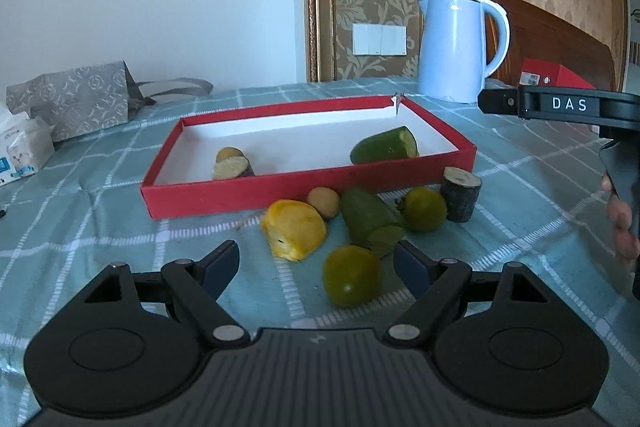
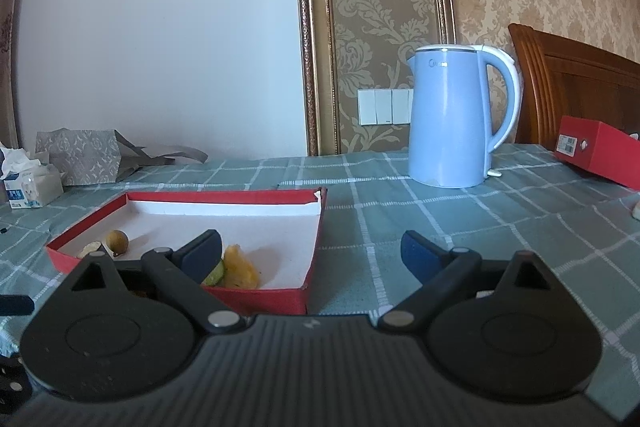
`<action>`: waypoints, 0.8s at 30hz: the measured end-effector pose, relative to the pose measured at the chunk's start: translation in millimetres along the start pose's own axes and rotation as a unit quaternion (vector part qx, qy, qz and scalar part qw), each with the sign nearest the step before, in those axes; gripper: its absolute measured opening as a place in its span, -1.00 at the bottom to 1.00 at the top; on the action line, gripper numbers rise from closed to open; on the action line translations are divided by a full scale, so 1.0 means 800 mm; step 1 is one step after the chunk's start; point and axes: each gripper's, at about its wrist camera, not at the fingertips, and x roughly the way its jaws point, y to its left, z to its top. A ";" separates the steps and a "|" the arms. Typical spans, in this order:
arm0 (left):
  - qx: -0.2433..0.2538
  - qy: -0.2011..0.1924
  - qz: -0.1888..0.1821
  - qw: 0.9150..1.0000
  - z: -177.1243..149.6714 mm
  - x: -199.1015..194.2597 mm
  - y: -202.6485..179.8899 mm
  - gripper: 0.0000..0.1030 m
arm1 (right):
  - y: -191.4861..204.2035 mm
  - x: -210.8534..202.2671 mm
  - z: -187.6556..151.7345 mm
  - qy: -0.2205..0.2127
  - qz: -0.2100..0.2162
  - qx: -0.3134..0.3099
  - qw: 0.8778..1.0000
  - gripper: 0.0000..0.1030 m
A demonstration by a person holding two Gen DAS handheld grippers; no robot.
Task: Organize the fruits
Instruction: 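Grasp the green lime with the left gripper while the right grasps the cut yam piece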
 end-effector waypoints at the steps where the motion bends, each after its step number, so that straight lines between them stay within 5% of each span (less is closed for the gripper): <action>1: -0.004 0.004 -0.001 1.000 0.000 0.002 -0.001 0.64 | 0.000 0.000 0.000 0.000 0.001 0.001 1.000 0.87; 11: -0.001 0.039 -0.032 0.999 0.000 0.016 -0.011 -0.31 | 0.001 0.001 0.000 0.004 0.001 0.002 1.000 0.91; 17: -0.018 0.040 -0.047 0.998 -0.001 0.017 -0.004 -0.37 | 0.001 0.001 0.001 0.004 -0.001 0.002 1.000 0.92; 24: -0.017 0.001 -0.020 1.000 -0.001 -0.003 0.006 -0.37 | -0.009 -0.004 0.002 -0.002 -0.019 0.005 1.000 0.92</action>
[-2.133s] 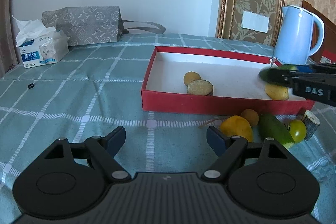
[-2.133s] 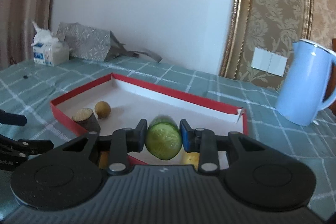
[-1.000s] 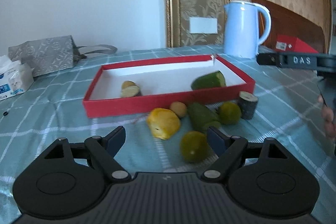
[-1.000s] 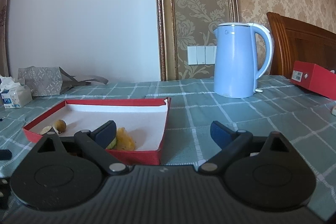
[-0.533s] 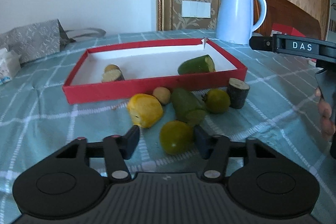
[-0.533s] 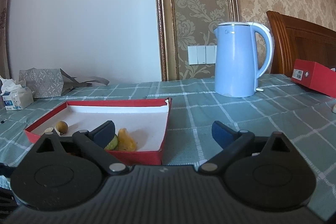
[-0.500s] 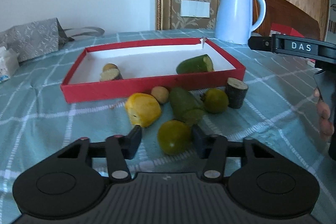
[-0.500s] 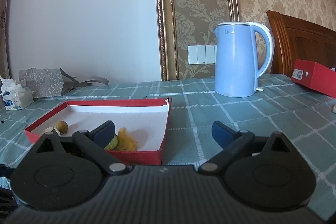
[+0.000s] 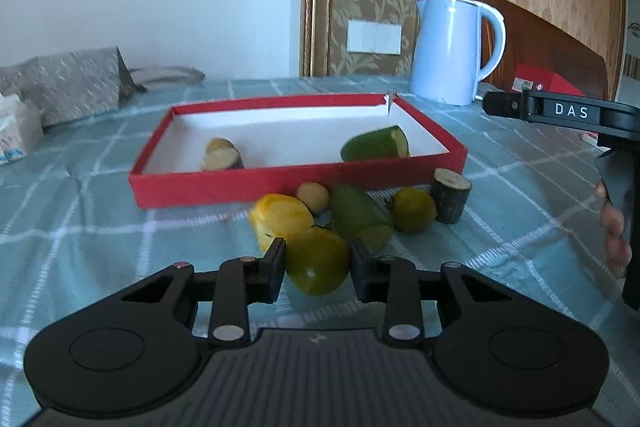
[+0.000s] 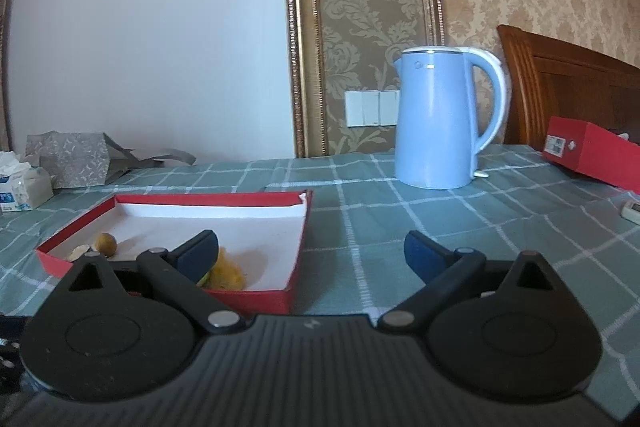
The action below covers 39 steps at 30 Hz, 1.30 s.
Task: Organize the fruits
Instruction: 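Grasp the green lime with the left gripper while the right grasps the cut yam piece, then lift the lime into the red tray and open the left gripper while the right carries the yam piece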
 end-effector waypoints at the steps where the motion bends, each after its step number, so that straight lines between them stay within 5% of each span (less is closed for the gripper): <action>1: -0.001 -0.004 0.005 1.000 0.000 -0.002 0.003 -0.37 | -0.002 -0.001 -0.001 0.001 0.000 0.002 1.000 0.92; 10: -0.049 -0.007 0.030 0.998 0.000 -0.007 0.046 -0.37 | 0.017 -0.020 -0.022 0.027 0.073 -0.082 0.994 0.72; 16: -0.066 -0.006 0.029 0.997 0.001 -0.006 0.056 -0.37 | 0.053 -0.013 -0.040 0.060 0.087 -0.160 0.981 0.33; 27: -0.068 -0.001 0.022 0.997 0.001 -0.004 0.058 -0.37 | 0.067 0.019 -0.041 0.098 0.088 -0.165 0.978 0.24; 31: -0.065 0.002 0.021 0.998 0.001 -0.002 0.058 -0.37 | 0.072 0.031 -0.041 0.123 0.104 -0.170 0.972 -0.37; 39: -0.068 0.004 0.021 0.997 0.001 -0.001 0.059 -0.37 | 0.066 0.032 -0.040 0.126 0.106 -0.153 0.974 -0.35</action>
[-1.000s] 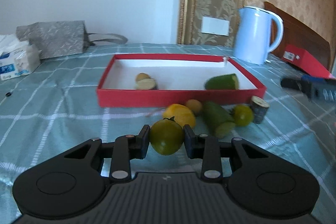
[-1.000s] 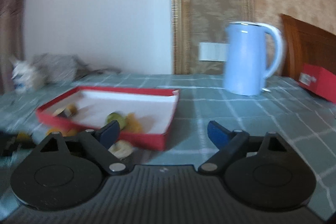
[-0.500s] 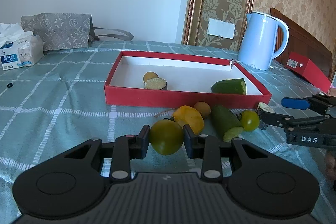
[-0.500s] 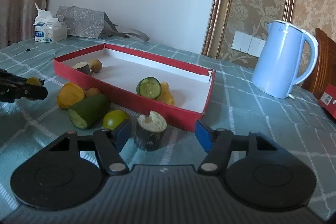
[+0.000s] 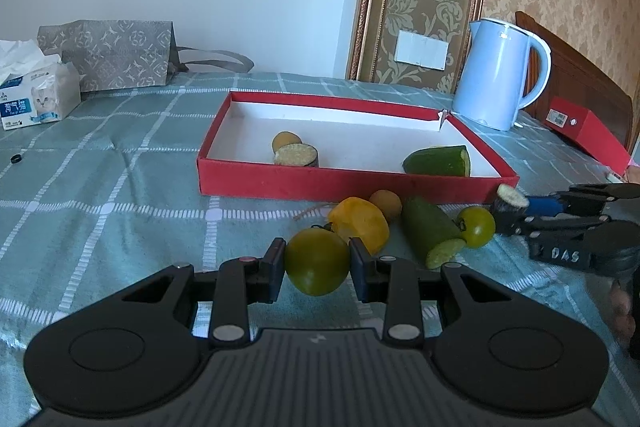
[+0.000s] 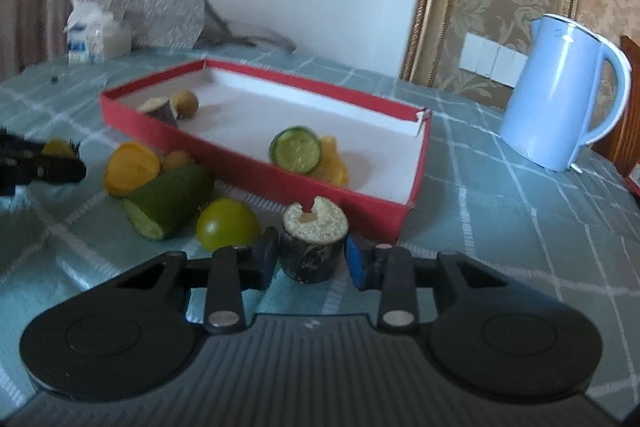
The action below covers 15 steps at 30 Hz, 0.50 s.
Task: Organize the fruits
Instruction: 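Lift the lime into the red tray and open the left gripper while the right carries the yam piece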
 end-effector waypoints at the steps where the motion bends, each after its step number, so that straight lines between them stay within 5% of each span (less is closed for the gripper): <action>1: 0.000 -0.001 0.001 1.000 0.000 0.000 0.000 -0.37 | -0.003 -0.002 0.000 -0.006 -0.002 0.007 1.000 -0.35; 15: 0.007 -0.016 0.008 1.000 0.010 -0.007 -0.007 -0.36 | -0.028 -0.004 -0.006 0.002 0.010 0.078 0.997 -0.35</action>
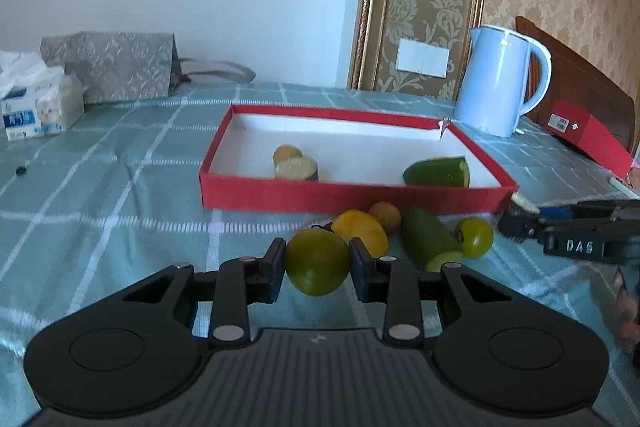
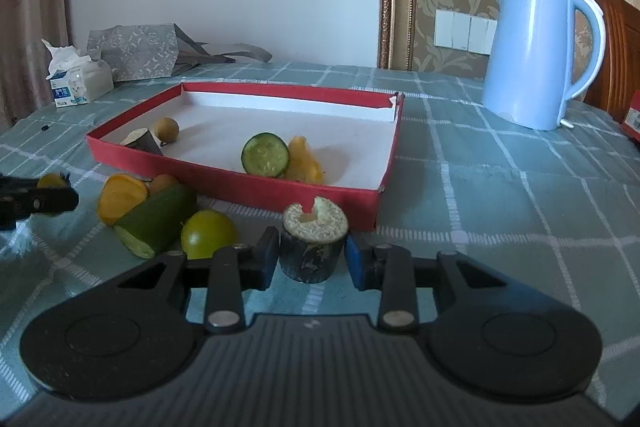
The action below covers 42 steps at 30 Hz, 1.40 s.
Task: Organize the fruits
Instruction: 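Lift the lime into the red tray and open the left gripper while the right carries the yam piece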
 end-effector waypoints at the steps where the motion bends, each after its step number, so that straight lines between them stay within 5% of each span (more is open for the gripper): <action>1: 0.003 -0.004 0.000 1.000 0.005 0.000 -0.001 -0.36 | 0.001 0.000 0.000 0.000 0.000 -0.002 1.000 -0.35; 14: 0.052 -0.035 -0.003 0.998 0.078 0.049 -0.031 -0.36 | 0.002 0.000 0.000 -0.001 -0.006 -0.005 1.000 -0.35; 34: 0.048 0.038 0.046 0.997 0.096 0.171 -0.046 -0.34 | 0.001 0.003 0.002 0.006 -0.001 -0.004 1.000 -0.36; 36: 0.049 0.039 0.052 0.997 0.095 0.174 -0.045 -0.25 | 0.001 0.004 0.002 0.007 0.000 -0.003 1.000 -0.37; 40: 0.046 0.015 0.059 0.997 0.097 0.163 -0.042 0.33 | 0.001 0.004 0.002 0.007 0.000 -0.004 1.000 -0.39; 42: 0.043 0.002 0.060 0.997 0.100 0.152 -0.040 0.33 | 0.000 0.004 0.002 0.006 0.002 -0.002 1.000 -0.39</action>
